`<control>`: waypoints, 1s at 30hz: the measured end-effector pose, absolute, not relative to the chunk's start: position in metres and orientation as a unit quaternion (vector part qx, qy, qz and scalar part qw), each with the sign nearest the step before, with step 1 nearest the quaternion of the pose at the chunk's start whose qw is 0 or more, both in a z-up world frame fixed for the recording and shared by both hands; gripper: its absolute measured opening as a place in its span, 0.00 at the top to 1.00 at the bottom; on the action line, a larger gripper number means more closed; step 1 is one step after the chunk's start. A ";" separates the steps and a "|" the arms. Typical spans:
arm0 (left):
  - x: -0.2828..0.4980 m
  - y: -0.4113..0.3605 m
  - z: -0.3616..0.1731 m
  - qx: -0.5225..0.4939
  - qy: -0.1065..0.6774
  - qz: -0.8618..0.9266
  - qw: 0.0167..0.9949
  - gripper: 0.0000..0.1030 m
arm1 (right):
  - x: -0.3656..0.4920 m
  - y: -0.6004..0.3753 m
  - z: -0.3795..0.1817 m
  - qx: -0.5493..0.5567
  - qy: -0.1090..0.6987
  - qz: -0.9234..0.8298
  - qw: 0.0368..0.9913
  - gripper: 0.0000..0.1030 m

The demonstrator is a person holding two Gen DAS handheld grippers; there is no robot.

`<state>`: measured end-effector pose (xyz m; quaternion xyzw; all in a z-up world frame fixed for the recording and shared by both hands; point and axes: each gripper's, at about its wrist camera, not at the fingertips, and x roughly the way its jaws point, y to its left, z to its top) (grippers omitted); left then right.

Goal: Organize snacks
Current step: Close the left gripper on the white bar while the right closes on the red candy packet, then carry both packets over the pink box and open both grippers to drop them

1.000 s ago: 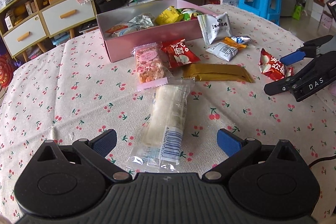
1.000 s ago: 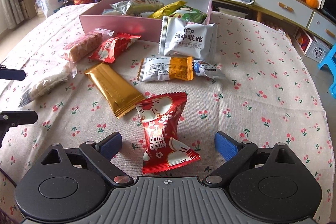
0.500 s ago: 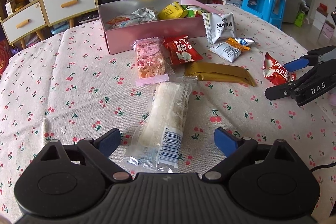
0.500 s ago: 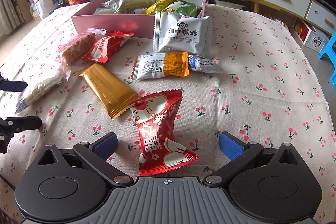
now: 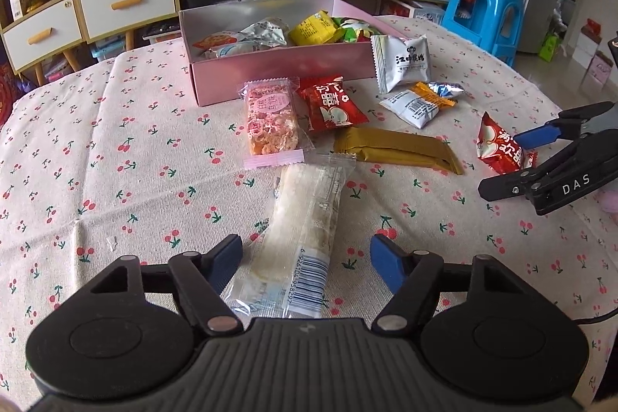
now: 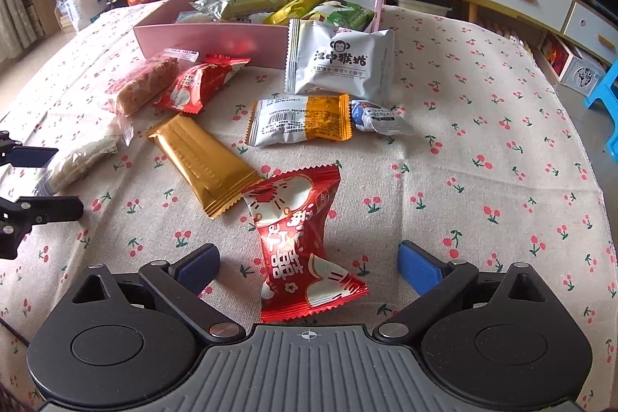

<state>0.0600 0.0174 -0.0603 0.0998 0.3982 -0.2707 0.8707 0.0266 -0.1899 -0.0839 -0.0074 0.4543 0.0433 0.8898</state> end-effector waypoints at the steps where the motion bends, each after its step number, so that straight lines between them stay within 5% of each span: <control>1: 0.061 0.018 -0.060 0.097 0.399 -0.271 0.871 0.37 | 0.026 -0.189 -0.083 -0.008 0.454 0.045 0.890 0.09; 9: 0.063 0.019 -0.057 0.081 0.403 -0.272 0.870 0.60 | 0.026 -0.184 -0.078 -0.011 0.448 0.061 0.892 0.32; 17: 0.062 0.019 -0.052 0.065 0.404 -0.279 0.869 0.64 | 0.025 -0.183 -0.073 -0.015 0.444 0.067 0.893 0.70; 30: 0.062 0.017 -0.046 0.053 0.402 -0.289 0.867 0.66 | 0.023 -0.186 -0.060 -0.001 0.432 0.072 0.899 0.76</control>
